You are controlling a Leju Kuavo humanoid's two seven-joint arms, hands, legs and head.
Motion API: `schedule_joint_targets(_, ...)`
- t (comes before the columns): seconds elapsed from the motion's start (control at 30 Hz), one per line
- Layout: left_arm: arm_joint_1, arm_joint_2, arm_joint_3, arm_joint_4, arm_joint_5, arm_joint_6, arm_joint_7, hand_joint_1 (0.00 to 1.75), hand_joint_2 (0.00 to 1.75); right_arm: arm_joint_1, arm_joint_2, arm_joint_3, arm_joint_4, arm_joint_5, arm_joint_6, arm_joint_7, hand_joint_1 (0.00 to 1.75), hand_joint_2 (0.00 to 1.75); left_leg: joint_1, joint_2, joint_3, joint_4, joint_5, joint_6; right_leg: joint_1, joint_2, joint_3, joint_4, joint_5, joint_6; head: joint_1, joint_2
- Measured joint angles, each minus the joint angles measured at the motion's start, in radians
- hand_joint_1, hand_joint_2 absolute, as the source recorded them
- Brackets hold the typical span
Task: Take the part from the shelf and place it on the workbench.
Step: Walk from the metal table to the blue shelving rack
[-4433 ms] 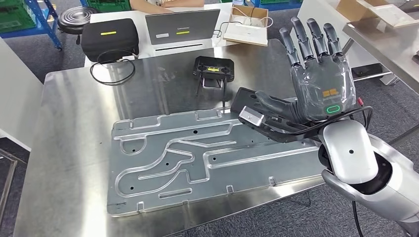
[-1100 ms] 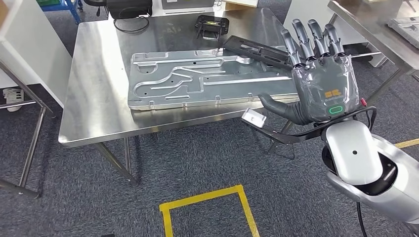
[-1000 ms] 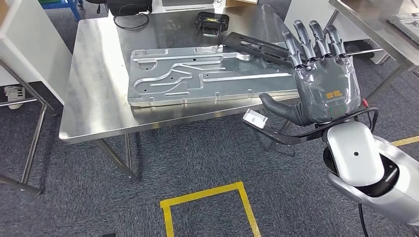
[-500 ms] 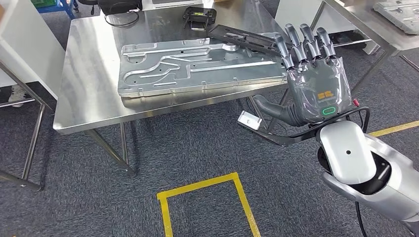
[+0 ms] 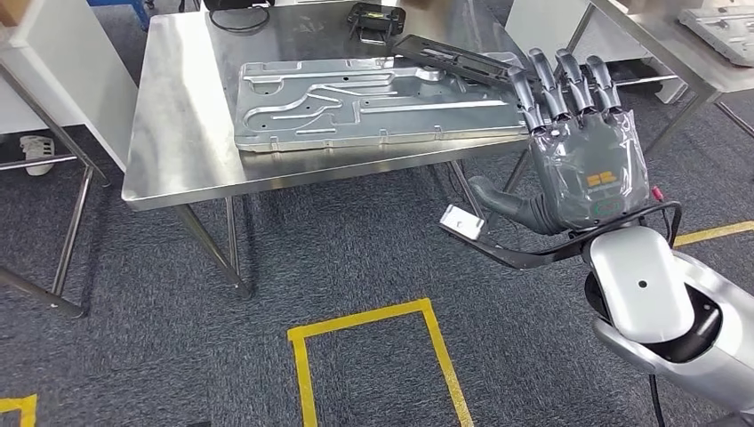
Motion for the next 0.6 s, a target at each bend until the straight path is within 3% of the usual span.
schedule_joint_targets(0.07, 0.000, -0.002, 0.000, 0.000, -0.001, 0.001, 0.000, 0.00, 0.00, 0.002, -0.004, -0.003, -0.004, 0.000, 0.000, 0.000, 0.00, 0.00, -0.002, 0.001, -0.010, 0.001, 0.012, -0.009, 0.003, 0.003, 0.071, -0.123, 0.020, -0.007, 0.003, 0.000)
schedule_joint_targets(0.13, 0.000, -0.004, 0.000, 0.000, -0.002, 0.001, 0.000, 0.00, 0.00, 0.004, -0.007, -0.007, -0.007, -0.001, 0.000, 0.000, 0.00, 0.00, -0.003, 0.003, -0.018, 0.002, 0.025, -0.019, 0.007, 0.005, 0.082, -0.154, 0.018, -0.016, 0.003, 0.000)
schedule_joint_targets(0.2, 0.000, -0.005, 0.000, 0.000, -0.002, 0.001, 0.000, 0.00, 0.00, 0.006, -0.008, -0.011, -0.009, -0.001, 0.000, 0.000, 0.00, 0.00, -0.003, 0.004, -0.027, 0.009, 0.023, -0.030, 0.006, 0.002, 0.073, -0.157, 0.028, -0.033, 0.000, 0.000)
schedule_joint_targets(0.23, 0.000, -0.005, 0.000, 0.000, -0.002, 0.001, 0.000, 0.00, 0.00, 0.007, -0.008, -0.013, -0.010, -0.001, 0.000, 0.000, 0.00, 0.00, -0.002, 0.004, -0.037, 0.030, 0.001, -0.034, 0.005, 0.000, 0.067, -0.159, 0.036, -0.044, -0.004, 0.000)
schedule_joint_targets(0.3, 0.000, -0.005, 0.000, 0.000, -0.003, 0.001, 0.000, 0.00, 0.00, 0.007, -0.007, -0.016, -0.011, -0.001, 0.000, 0.000, 0.00, 0.00, 0.002, 0.003, -0.072, 0.126, -0.082, -0.042, 0.005, -0.004, 0.051, -0.161, 0.052, -0.058, -0.014, 0.000)
schedule_joint_targets(0.37, 0.000, -0.005, -0.001, 0.000, -0.004, 0.001, 0.000, 0.00, 0.00, 0.008, -0.007, -0.017, -0.012, -0.004, 0.000, 0.000, 0.00, 0.00, 0.004, 0.001, -0.109, 0.252, -0.153, -0.046, 0.009, -0.005, 0.031, -0.159, 0.067, -0.061, -0.021, 0.000)
schedule_joint_targets(0.4, 0.000, -0.005, -0.001, 0.000, -0.005, 0.001, 0.001, 0.00, 0.00, 0.008, -0.006, -0.016, -0.012, -0.006, 0.000, 0.000, 0.00, 0.00, 0.004, 0.001, -0.112, 0.285, -0.159, -0.047, 0.010, -0.006, 0.020, -0.157, 0.074, -0.061, -0.023, 0.000)
schedule_joint_targets(0.43, 0.000, -0.005, -0.001, 0.000, -0.005, 0.001, 0.001, 0.00, 0.00, 0.008, -0.006, -0.017, -0.012, -0.007, 0.000, 0.000, 0.00, 0.00, 0.004, 0.000, -0.098, 0.286, -0.148, -0.045, 0.012, -0.006, 0.008, -0.154, 0.080, -0.060, -0.024, 0.000)
schedule_joint_targets(0.5, 0.000, -0.005, -0.001, 0.000, -0.006, 0.001, 0.002, 0.00, 0.00, 0.008, -0.006, -0.017, -0.012, -0.010, 0.000, 0.000, 0.00, 0.00, 0.003, 0.000, -0.015, 0.180, -0.098, -0.037, 0.014, -0.006, -0.011, -0.143, 0.087, -0.057, -0.025, 0.000)
schedule_joint_targets(0.57, -0.001, -0.004, -0.001, 0.000, -0.007, 0.001, 0.003, 0.00, 0.00, 0.008, -0.007, -0.018, -0.014, -0.010, 0.000, 0.000, 0.00, 0.00, 0.000, -0.002, 0.075, 0.052, -0.088, -0.023, 0.014, -0.008, -0.021, -0.133, 0.091, -0.052, -0.025, 0.000)
schedule_joint_targets(0.6, -0.002, -0.004, -0.001, 0.000, -0.008, 0.001, 0.003, 0.00, 0.00, 0.007, -0.007, -0.019, -0.016, -0.010, 0.000, 0.000, 0.00, 0.00, -0.002, -0.002, 0.098, 0.016, -0.093, -0.018, 0.014, -0.009, -0.023, -0.129, 0.093, -0.048, -0.025, 0.000)
